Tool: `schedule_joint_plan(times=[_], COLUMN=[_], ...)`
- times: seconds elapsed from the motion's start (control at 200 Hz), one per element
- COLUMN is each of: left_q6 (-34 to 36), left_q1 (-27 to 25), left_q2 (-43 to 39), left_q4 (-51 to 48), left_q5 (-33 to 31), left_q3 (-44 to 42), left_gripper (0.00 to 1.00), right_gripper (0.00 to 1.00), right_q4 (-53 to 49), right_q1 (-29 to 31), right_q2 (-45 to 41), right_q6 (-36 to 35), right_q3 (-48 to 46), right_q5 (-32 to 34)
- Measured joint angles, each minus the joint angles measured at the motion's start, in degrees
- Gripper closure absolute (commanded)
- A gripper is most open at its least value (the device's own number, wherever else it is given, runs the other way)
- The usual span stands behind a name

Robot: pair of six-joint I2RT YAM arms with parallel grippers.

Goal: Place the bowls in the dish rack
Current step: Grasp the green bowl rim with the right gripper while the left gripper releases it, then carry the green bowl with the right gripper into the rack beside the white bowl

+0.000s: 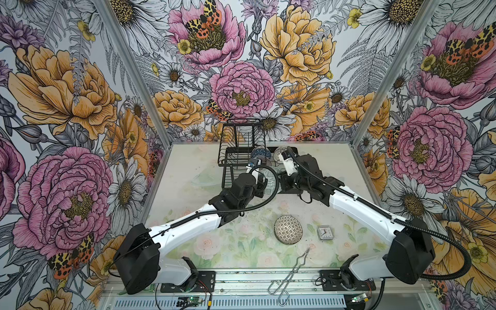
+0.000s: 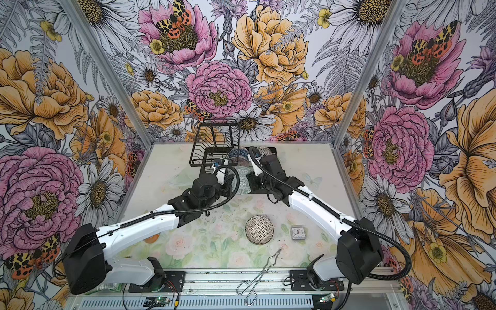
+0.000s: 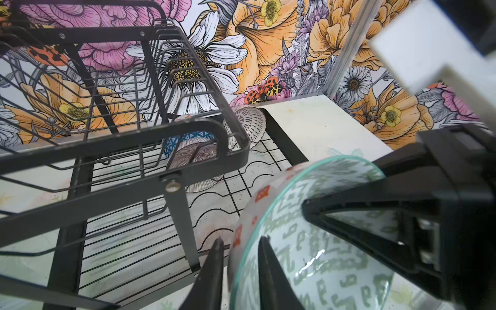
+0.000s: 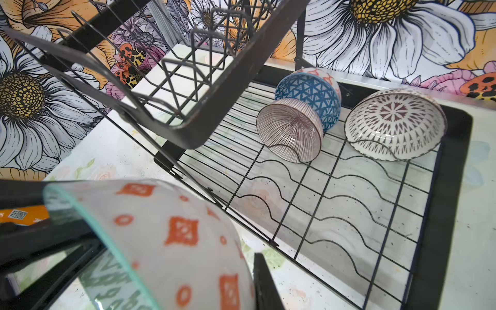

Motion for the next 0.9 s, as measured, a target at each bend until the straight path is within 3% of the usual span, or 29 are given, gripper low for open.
schedule_joint_plan(times=[0.32,0.55,0.901], left_q6=[0.42,1.09,1.09], left_q1=[0.55,0.76,0.81], left_q2=[-1.31,-2.75,-3.04], left_q4=[-4.13,-8.13,-10.38], left_q5=[3.30,4.15,4.22], left_q3=[1.42,1.53,1.53], left_gripper=[0.01,0.01,0.01], right_gripper=[1.00,1.00,1.00], right_q4=[0.00,0.00,4.72], right_q1=[-0.57,-2.62,-3.89], right_q2=[0.00,-0.09,-0.09], right_q6=[-1.57,-6.38,-20.70], right_q3=[0.00,-0.02,-0.92], right_q5=[1.79,6.93,23.89])
